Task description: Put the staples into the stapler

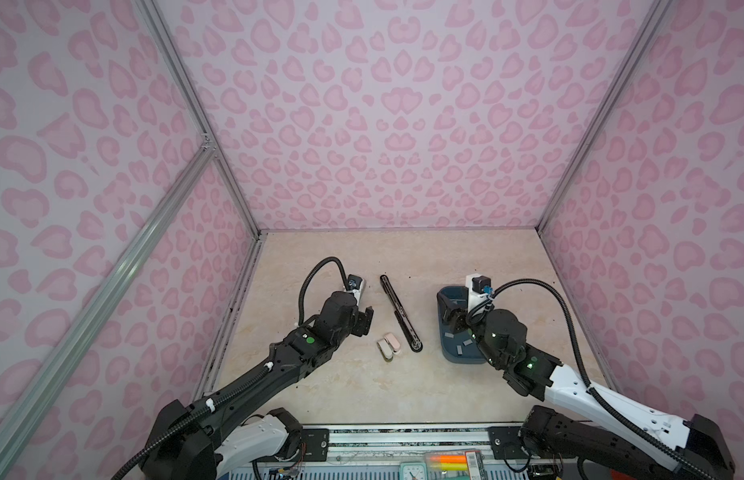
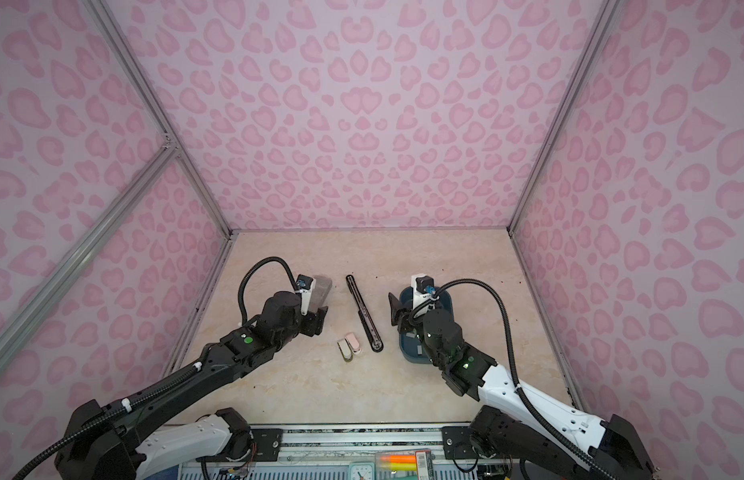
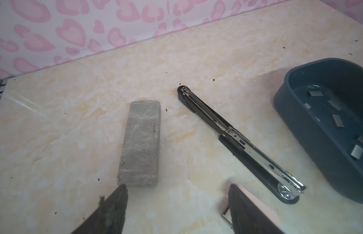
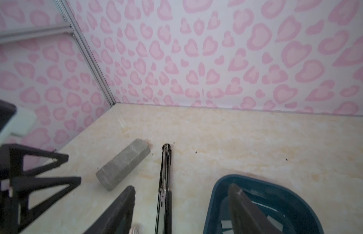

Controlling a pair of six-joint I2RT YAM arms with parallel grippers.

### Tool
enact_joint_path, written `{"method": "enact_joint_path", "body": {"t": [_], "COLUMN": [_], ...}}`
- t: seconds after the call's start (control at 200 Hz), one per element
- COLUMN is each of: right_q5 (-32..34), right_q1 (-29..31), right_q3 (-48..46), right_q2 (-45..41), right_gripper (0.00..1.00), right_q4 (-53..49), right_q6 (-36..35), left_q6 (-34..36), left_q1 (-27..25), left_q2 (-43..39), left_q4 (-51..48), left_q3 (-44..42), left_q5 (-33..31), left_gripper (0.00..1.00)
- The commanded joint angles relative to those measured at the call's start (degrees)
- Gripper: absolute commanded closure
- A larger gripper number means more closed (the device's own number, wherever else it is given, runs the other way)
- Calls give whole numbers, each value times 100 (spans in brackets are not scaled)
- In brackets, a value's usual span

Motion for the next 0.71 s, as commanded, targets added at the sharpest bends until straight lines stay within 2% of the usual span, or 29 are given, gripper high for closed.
{"method": "enact_joint_path", "body": {"t": [0.0, 0.065, 0.11, 0.135, 0.155, 0.22, 0.275, 0.385, 0.505, 0.605, 0.7], "right_q5": [-547, -636, -769, -905, -974, -1017, -1309, -1902, -2253, -2604, -2928], "right_q1": [-148, -173, -195, -256, -317, -527, -716, -1024, -1457, -1935, -2347], "right_q3": [305, 113, -146, -151, -116, 88, 176, 115, 290, 363, 309], "right_q2": [-95, -93, -16, 33, 72, 170, 208, 293, 645, 951, 1074], "right_gripper": [27, 26, 27, 26, 27, 27, 26, 23, 22, 21, 19], "right_q4": [-256, -173, 183, 212, 199, 4, -11, 239, 71, 18, 131], "right_q6": [153, 270, 250, 183, 144, 196, 204, 46, -162, -190, -80], "left_q6": [365, 637, 982, 1148, 1184, 1700, 2128, 3098, 4070, 5020, 5789], "left_q1": [-92, -96, -97, -94, -103, -108, -108, -102, -109, -104, -109], "left_q2": [-302, -487, -533, -525, -497, -366, -226, 218, 457, 564, 776], "left_q4": [-1, 221, 307, 296, 271, 344, 433, 155, -103, -531, -1575], "left_q3": [-72, -139, -63, 43, 144, 471, 768, 1823, 2509, 2658, 2824], "left_q5": [-481, -389, -282, -342, -536, -773, -949, -802, -35, 593, 1234], "left_gripper": [22, 23, 41, 56, 60, 58, 56, 52, 41, 42, 43]}}
